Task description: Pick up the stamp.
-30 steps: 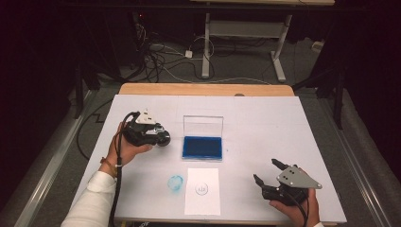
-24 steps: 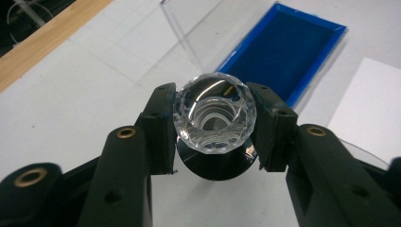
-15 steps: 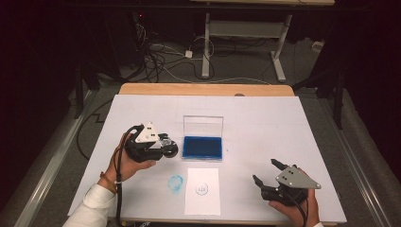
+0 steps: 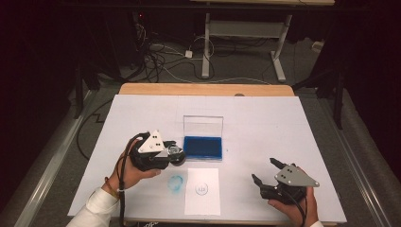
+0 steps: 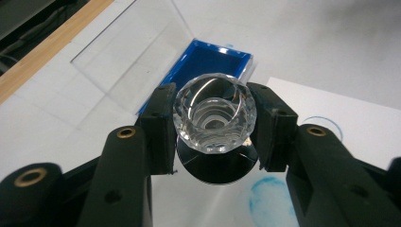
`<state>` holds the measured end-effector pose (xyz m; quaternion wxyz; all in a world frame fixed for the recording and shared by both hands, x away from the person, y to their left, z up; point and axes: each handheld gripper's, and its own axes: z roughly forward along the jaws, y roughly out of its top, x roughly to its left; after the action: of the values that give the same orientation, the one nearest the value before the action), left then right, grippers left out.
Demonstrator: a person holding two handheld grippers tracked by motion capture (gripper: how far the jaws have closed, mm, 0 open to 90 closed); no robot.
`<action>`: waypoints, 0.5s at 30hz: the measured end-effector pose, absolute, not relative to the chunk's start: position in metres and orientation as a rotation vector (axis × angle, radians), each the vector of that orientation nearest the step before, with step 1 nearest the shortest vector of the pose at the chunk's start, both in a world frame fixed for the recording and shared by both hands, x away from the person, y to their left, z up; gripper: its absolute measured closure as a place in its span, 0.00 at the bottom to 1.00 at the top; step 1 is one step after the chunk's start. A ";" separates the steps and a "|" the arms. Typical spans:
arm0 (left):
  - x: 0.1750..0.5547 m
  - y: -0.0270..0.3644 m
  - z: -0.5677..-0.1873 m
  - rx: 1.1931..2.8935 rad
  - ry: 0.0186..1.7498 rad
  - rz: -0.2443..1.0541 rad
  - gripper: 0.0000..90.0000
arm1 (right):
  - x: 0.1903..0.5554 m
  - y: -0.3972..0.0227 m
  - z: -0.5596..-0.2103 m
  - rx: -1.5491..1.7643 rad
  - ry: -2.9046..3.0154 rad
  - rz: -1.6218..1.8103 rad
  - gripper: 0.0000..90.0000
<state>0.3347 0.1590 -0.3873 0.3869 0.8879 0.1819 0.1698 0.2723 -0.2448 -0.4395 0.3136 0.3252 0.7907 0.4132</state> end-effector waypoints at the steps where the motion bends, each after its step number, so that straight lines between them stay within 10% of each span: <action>1: 0.334 0.158 -0.388 2.261 0.460 0.432 0.61 | 0.273 -0.244 -0.439 0.860 2.084 1.092 0.24; 15: 0.318 0.147 -0.391 2.264 0.413 0.384 0.61 | 0.281 -0.234 -0.441 0.827 2.122 1.097 0.23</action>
<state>0.3184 0.1468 -0.3913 0.3932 0.8922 0.1627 0.1514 0.2815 -0.2343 -0.4413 0.3021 0.3121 0.8001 0.4138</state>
